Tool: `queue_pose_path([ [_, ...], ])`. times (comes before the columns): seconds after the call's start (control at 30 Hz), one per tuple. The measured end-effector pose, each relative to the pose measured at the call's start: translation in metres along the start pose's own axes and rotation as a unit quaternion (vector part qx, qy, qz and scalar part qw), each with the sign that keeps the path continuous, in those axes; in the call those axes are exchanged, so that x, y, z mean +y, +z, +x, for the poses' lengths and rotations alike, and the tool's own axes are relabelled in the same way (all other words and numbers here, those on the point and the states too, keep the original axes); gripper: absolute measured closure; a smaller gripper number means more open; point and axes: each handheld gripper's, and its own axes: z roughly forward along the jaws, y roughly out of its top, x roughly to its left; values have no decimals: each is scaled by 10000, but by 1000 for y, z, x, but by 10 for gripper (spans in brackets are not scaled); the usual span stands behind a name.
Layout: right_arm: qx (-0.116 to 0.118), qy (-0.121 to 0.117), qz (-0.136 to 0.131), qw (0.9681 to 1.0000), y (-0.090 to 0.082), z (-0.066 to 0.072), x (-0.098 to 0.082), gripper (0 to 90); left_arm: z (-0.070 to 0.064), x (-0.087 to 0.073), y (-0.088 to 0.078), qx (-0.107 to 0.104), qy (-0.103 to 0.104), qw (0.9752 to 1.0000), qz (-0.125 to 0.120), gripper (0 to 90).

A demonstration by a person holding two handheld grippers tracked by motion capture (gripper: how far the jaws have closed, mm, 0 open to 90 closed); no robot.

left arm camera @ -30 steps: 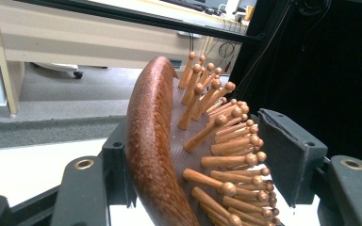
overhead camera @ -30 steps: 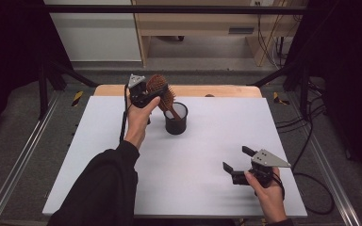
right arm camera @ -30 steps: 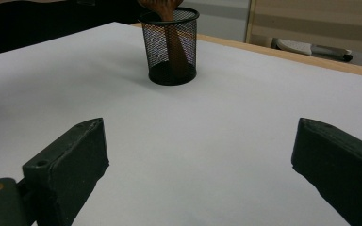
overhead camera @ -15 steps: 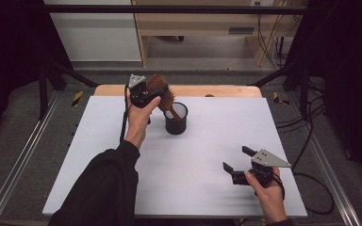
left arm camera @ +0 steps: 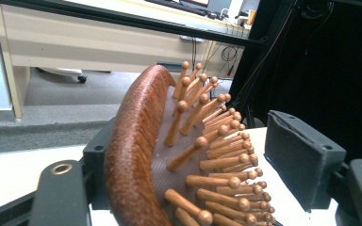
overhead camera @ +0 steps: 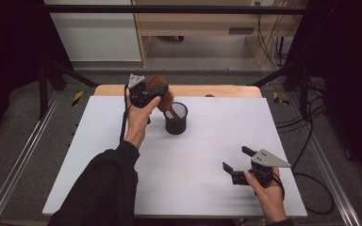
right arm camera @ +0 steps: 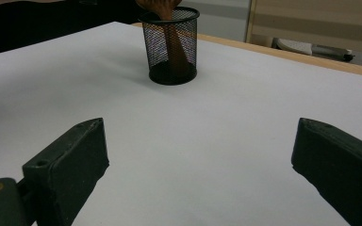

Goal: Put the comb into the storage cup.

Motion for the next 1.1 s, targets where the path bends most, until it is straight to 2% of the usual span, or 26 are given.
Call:
queue_pose_path([
  [0.17, -3, 3, -2, 10000, 0, 0, 0, 44, -2, 0, 0, 20, 27, 10000, -12, 226],
  [0.5, 7, -3, 7, 10000, 0, 0, 0, 44, -1, 0, 0, 37, 28, 10000, -39, 214],
  [0.87, 11, -1, 7, 10000, 0, 0, 0, 44, 2, -1, -1, 102, -47, 9999, -31, 198],
  [1.1, 15, -3, 6, 10000, 0, 0, 0, 44, 3, -4, -3, 116, -121, 9999, -32, 135],
])
